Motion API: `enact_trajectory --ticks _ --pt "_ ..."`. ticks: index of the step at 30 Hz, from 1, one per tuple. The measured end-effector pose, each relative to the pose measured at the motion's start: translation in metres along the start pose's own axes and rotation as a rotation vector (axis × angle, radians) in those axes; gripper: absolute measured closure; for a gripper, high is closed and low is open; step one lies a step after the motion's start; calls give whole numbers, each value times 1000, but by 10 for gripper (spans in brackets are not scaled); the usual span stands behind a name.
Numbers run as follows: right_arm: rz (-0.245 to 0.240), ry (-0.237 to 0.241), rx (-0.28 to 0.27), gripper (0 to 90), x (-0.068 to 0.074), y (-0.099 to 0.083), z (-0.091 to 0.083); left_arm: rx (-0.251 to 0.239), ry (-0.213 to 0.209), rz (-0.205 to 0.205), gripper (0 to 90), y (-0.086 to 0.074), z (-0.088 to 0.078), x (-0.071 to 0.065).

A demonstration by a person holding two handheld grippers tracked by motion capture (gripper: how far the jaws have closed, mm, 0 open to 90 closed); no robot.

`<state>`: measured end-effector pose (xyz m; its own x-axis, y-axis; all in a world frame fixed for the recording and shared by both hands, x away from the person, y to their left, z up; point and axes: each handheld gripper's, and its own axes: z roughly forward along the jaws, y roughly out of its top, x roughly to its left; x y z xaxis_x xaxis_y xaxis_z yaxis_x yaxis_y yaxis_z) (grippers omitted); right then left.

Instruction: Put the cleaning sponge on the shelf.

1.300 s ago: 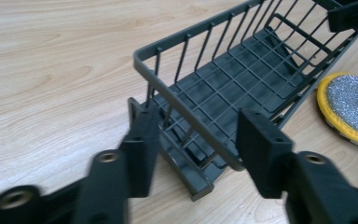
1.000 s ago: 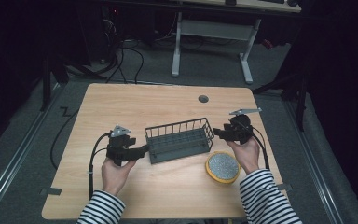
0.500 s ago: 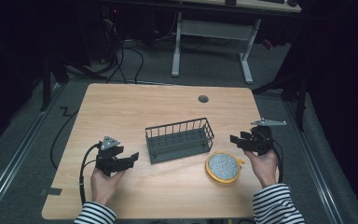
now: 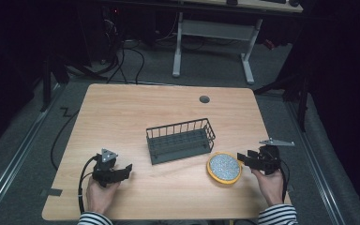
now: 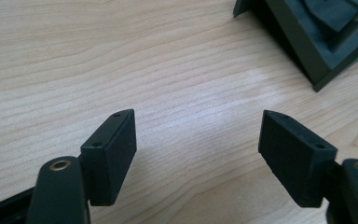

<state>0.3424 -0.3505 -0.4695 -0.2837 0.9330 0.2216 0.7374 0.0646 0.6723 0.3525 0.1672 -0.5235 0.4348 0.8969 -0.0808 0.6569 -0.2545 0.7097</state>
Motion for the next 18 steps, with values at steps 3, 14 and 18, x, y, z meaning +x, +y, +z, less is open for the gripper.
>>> enact_trajectory --ticks 3,14,18 --pt "10 -5 12 430 -1 -8 -1 8 8 2 273 -2 3 0" --pt "65 18 45 431 2 -41 -3 -39 44 46 249 -12 6 0" --pt "69 27 57 430 5 -43 1 -40 51 42 248 -13 6 -1"
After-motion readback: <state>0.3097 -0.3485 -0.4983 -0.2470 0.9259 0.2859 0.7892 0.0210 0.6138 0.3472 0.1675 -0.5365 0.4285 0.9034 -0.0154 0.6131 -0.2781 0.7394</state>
